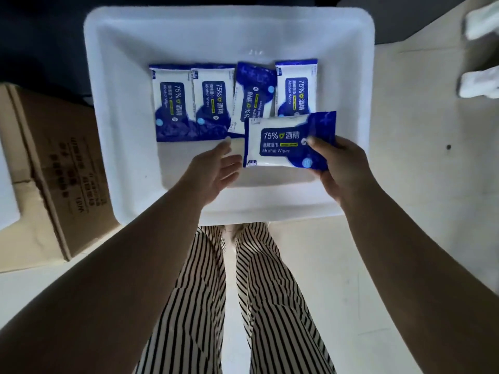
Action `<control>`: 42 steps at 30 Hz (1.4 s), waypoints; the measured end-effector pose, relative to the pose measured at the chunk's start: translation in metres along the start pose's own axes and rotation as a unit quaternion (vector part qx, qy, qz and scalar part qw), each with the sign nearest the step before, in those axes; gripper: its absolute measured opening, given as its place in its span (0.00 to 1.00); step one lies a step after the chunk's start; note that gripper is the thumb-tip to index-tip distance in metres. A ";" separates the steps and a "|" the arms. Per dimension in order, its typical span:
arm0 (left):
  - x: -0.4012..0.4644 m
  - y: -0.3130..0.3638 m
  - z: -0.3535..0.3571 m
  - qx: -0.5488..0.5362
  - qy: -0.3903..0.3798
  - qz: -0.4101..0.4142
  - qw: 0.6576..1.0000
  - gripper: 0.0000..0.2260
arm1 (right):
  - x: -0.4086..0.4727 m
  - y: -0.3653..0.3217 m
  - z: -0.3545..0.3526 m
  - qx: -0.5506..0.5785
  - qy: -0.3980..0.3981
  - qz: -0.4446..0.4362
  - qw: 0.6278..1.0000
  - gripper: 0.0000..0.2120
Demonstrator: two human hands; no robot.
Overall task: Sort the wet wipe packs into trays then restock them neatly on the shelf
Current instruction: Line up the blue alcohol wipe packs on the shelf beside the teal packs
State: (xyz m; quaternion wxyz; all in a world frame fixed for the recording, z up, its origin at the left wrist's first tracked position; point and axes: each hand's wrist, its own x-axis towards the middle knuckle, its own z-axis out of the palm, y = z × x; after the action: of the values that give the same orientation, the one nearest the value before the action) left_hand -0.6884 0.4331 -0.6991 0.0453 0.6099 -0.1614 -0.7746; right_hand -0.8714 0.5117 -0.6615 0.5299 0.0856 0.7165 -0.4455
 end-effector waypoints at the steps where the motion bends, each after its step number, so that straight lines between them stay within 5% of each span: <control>1: 0.012 -0.003 0.005 -0.021 0.036 -0.011 0.999 0.16 | 0.004 0.000 -0.005 0.012 0.027 -0.015 0.999 0.08; 5: 0.044 -0.008 0.035 -0.097 0.129 -0.040 0.986 0.09 | 0.011 0.002 -0.016 0.030 0.087 -0.049 0.995 0.05; 10: 0.080 -0.003 0.071 -0.223 0.154 -0.046 0.961 0.09 | 0.014 0.007 -0.023 0.092 0.149 -0.078 0.981 0.03; 16: 0.086 -0.009 0.080 -0.145 0.193 -0.012 0.970 0.17 | 0.014 0.014 -0.016 0.113 0.143 -0.069 0.981 0.03; 23: 0.013 -0.005 0.032 0.075 0.224 0.161 0.958 0.10 | -0.026 -0.016 -0.002 0.110 0.050 -0.062 0.991 0.03; 42: -0.385 0.120 0.027 0.004 0.149 0.458 0.876 0.08 | -0.282 -0.209 0.036 0.055 -0.243 -0.235 0.940 0.06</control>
State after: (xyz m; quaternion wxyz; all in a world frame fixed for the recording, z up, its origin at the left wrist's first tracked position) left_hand -0.6326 0.4279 -0.2993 0.4157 0.5760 -0.4174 -0.5667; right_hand -0.8521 0.4606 -0.3130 0.5628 -0.1667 0.5402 -0.6031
